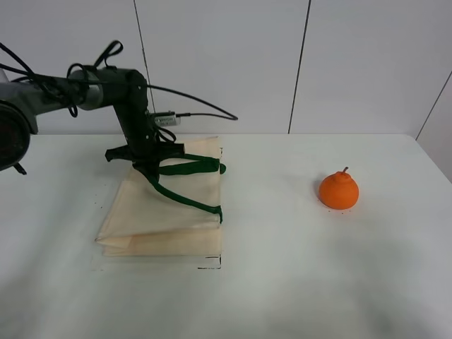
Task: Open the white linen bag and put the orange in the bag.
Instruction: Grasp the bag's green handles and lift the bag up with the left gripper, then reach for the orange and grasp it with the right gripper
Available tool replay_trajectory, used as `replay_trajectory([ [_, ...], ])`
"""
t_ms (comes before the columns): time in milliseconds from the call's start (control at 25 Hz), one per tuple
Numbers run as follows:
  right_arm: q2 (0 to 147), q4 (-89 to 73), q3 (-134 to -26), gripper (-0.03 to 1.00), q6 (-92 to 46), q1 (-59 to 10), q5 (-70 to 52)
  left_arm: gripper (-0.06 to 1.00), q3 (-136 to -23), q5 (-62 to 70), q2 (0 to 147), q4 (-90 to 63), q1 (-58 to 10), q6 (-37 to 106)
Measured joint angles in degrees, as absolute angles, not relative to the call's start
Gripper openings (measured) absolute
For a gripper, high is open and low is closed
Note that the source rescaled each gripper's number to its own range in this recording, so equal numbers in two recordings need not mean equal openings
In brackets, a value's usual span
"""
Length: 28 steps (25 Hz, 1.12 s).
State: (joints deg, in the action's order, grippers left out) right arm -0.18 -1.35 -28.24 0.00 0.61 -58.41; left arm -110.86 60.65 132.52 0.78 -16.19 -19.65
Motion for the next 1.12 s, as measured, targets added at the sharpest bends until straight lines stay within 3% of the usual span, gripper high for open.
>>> replay_trajectory([
  [640,4.0,-1.5,-29.6,1.0,0.0,0.6,-57.6,0.0,-126.7,68.2,116.1,0.7,-16.2,-14.1],
  [1120,59.7,-3.4,-54.8,1.0,-4.7,0.6,-51.4,0.0,-126.7,68.2,112.1,-1.1,-16.2,-13.9],
])
